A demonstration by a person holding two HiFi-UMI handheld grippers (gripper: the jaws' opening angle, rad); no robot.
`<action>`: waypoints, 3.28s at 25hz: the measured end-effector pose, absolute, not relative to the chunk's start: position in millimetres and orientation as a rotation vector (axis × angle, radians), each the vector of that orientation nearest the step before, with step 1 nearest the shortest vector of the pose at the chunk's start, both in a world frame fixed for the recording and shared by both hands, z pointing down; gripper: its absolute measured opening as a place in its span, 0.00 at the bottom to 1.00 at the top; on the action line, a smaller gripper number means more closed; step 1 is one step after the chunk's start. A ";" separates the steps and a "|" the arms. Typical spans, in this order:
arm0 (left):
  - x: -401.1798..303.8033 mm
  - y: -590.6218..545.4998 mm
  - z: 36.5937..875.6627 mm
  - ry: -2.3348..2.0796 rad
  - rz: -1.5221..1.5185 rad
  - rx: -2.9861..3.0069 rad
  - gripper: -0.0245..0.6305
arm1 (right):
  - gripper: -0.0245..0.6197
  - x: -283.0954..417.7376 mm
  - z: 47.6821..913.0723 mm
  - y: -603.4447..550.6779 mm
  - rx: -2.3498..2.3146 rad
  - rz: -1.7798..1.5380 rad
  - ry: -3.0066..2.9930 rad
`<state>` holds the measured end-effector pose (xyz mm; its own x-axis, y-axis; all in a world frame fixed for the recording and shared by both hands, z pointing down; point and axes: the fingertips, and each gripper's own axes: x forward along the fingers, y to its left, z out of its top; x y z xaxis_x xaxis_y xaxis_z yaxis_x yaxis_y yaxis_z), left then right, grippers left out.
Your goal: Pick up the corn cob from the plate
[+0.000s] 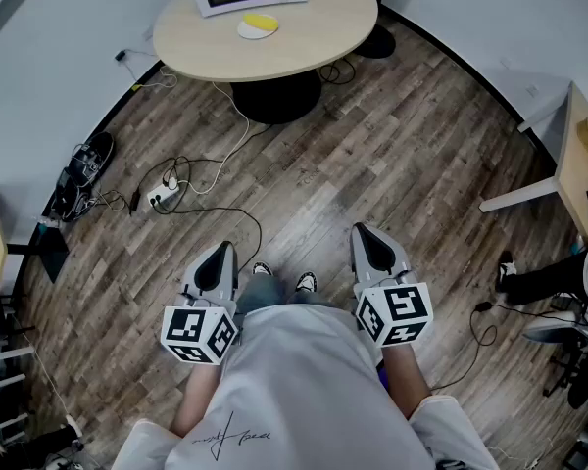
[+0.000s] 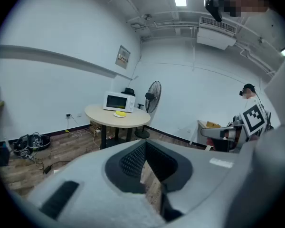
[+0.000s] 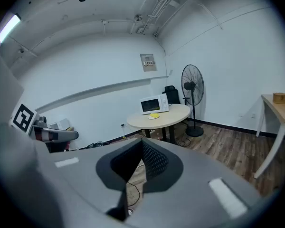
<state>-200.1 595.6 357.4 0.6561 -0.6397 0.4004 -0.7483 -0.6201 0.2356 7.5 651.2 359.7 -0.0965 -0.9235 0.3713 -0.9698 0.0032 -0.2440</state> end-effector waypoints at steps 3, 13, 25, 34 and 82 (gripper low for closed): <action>-192.4 599.4 359.1 -1.091 0.383 2.494 0.02 | 0.05 13.8 361.3 653.7 2.039 0.672 -2.151; -192.9 597.6 358.1 -1.121 0.387 2.484 0.02 | 0.05 22.0 349.2 658.6 2.043 0.811 -2.290; -171.2 584.8 367.1 -0.994 0.420 2.509 0.02 | 0.05 -2.6 343.9 642.8 1.878 0.756 -2.443; -159.7 533.5 365.6 -0.969 0.372 2.524 0.02 | 0.05 -1.8 345.3 588.0 1.878 0.686 -2.430; -183.2 187.2 357.4 -0.952 0.342 2.492 0.02 | 0.06 4.1 351.0 227.9 1.835 0.643 -2.300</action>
<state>-183.2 187.2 357.4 0.7310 -0.5676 0.3788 -0.6788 -0.6613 0.3191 4.1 227.9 351.0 -0.2520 -0.8992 0.3577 -0.9544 0.1698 -0.2457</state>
